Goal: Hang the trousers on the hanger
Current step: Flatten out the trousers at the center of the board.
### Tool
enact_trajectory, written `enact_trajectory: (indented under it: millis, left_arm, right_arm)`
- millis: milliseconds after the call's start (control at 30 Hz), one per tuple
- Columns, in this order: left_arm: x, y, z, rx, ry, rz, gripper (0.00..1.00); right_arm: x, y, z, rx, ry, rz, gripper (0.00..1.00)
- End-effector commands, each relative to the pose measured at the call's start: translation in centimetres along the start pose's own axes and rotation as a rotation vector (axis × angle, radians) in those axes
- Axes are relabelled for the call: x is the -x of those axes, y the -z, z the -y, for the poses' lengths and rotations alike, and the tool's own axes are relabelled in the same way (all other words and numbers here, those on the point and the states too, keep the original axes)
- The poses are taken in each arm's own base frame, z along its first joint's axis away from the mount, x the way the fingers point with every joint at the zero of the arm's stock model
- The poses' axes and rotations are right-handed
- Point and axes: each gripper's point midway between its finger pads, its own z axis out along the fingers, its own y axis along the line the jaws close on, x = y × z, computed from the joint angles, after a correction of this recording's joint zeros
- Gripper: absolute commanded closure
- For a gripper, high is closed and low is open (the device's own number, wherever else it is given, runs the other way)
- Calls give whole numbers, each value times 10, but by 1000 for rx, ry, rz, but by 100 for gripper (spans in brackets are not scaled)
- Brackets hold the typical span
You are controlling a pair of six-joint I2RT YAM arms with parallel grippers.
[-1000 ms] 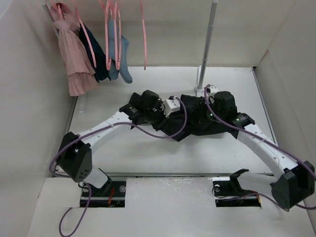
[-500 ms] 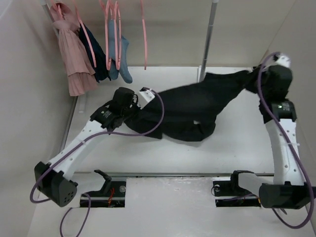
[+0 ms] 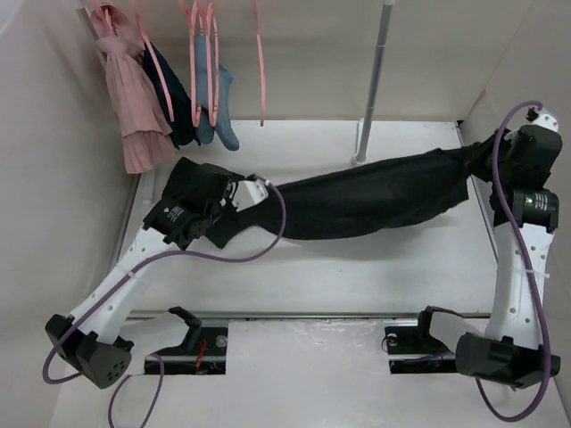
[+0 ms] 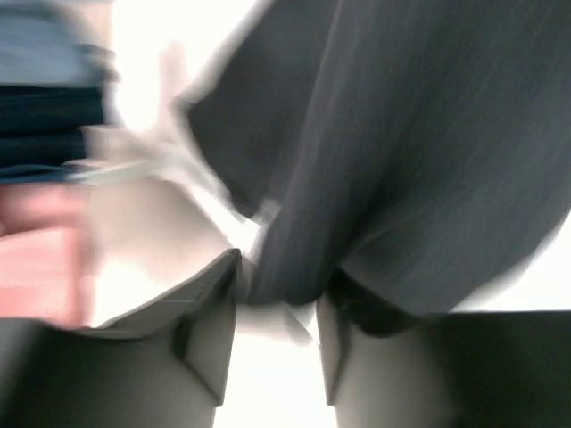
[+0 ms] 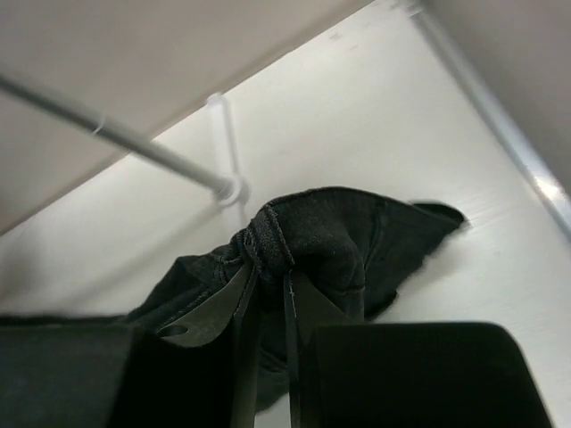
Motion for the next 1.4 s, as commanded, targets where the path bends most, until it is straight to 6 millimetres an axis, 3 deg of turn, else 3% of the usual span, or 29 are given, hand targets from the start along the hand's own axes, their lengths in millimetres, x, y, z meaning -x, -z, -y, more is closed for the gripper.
enact_trajectory:
  millis: [0,33,67,133,167,300,400,533,633,733,833,1000,1067,1100,1233,1367]
  left_arm:
    - [-37,37,74,-391,-107,-74,63]
    - [-46,44,104,-521,-116,-92,57]
    - [-40,48,122,-582,-105,-69,51]
    - [-38,48,145,-674,-92,-50,48]
    - [-38,44,147,-671,-80,-49,47]
    - [-58,1,120,-398,-65,-133,47]
    - [-67,-33,121,-285,-70,-128,36]
    - [-70,-77,130,-215,-57,-140,35]
    - [-50,-99,113,-137,-26,-104,35]
    - [-5,-94,103,-206,14,40,33]
    - [17,-86,110,-323,-56,124,28]
    - [5,-96,148,-509,-157,84,28]
    - [7,-81,162,-618,-175,88,45]
    - [6,-75,167,-661,-180,90,49]
    - [3,-48,180,-753,-225,169,50]
    - [2,-45,193,-793,-245,182,48]
  right_arm:
    - [55,18,34,-152,20,240,100]
    - [36,8,43,-172,19,192,100]
    - [30,7,49,-187,15,181,100]
    - [23,7,72,-250,-2,175,100]
    - [19,3,79,-262,-19,168,100]
    - [27,-3,108,-293,-70,170,100]
    - [21,-16,95,-197,-76,137,100]
    - [-3,-30,82,-80,-81,63,100]
    - [-18,-35,76,-20,-48,5,100]
    - [-26,-37,74,7,-19,-34,100]
    - [-32,-37,71,38,-13,-54,100]
    - [-40,-40,67,75,-3,-84,100]
    - [-38,-38,64,89,7,-86,100]
    - [-38,-38,64,89,7,-86,100]
    - [-39,-38,63,99,16,-88,100]
    - [-42,-45,65,101,6,-111,100]
